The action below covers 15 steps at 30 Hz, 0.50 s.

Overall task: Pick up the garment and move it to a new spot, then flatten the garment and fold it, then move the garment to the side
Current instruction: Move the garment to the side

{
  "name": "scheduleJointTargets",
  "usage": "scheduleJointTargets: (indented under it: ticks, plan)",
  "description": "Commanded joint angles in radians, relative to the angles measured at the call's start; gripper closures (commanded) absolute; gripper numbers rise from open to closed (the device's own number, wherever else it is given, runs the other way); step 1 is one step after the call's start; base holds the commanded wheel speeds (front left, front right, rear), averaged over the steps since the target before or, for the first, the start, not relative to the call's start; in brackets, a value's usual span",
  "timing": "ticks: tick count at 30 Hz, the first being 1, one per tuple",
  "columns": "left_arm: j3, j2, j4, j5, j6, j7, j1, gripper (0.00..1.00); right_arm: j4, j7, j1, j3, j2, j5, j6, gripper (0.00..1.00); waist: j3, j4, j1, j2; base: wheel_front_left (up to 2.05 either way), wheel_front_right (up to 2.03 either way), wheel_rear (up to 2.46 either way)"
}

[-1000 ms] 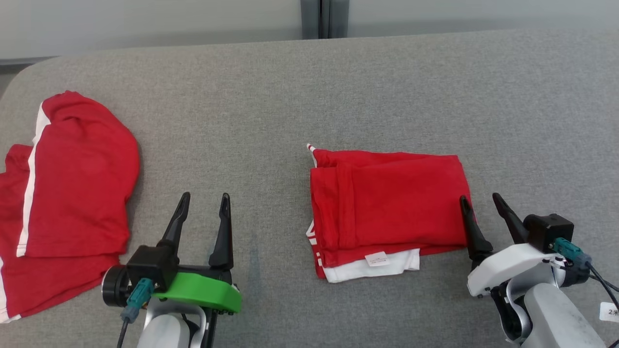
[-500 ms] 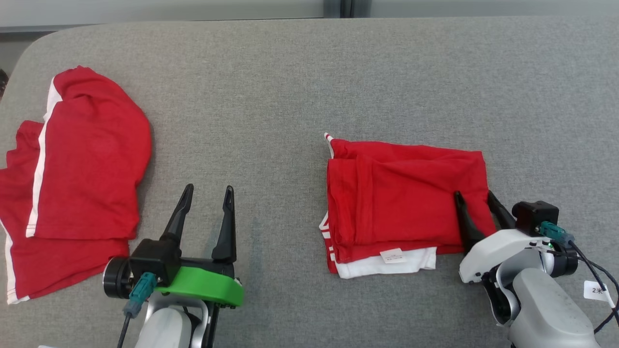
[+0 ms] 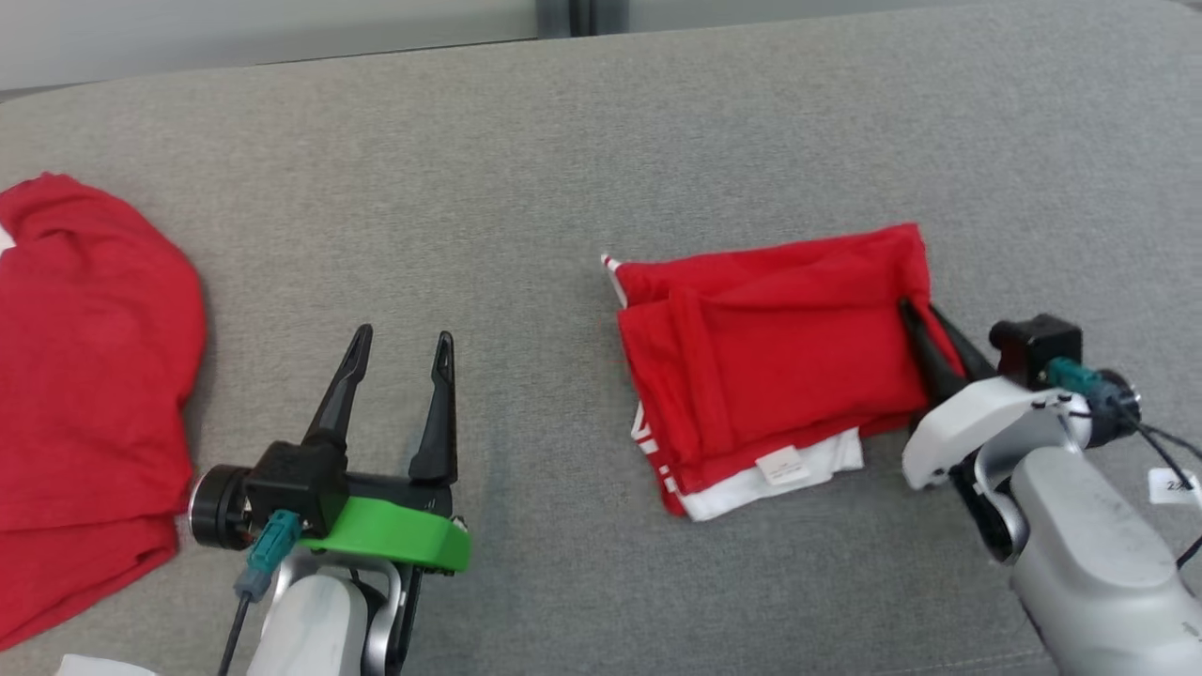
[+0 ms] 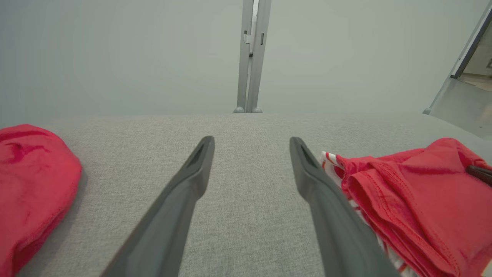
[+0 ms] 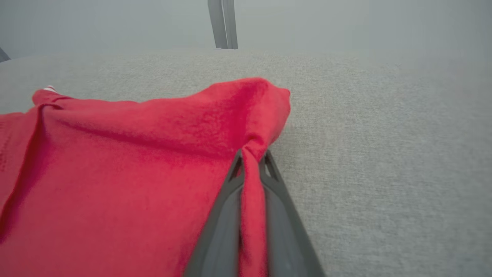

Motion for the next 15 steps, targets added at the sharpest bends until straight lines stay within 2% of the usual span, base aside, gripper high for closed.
scheduleJointTargets:
  ticks: [1,7,15]
  plan:
    - [0.002,0.003,-0.005,0.018,-0.008,0.0,-0.025,0.0,-0.01,0.0,-0.032,-0.006,-0.057,-0.006,-0.002,1.0,0.052,-0.06,0.0,0.0,0.0,0.0,0.0]
    - [0.008,0.006,-0.03,0.082,-0.032,0.0,-0.094,0.0,-0.021,0.0,-0.131,0.014,-0.153,-0.029,-0.002,1.0,0.147,-0.14,0.0,0.0,0.0,0.0,0.0]
    - [-0.033,0.025,-0.06,0.137,-0.062,0.0,-0.222,0.0,0.047,0.0,-0.266,-0.009,-0.267,-0.023,-0.002,1.0,0.252,-0.199,0.0,0.0,0.0,0.0,0.0]
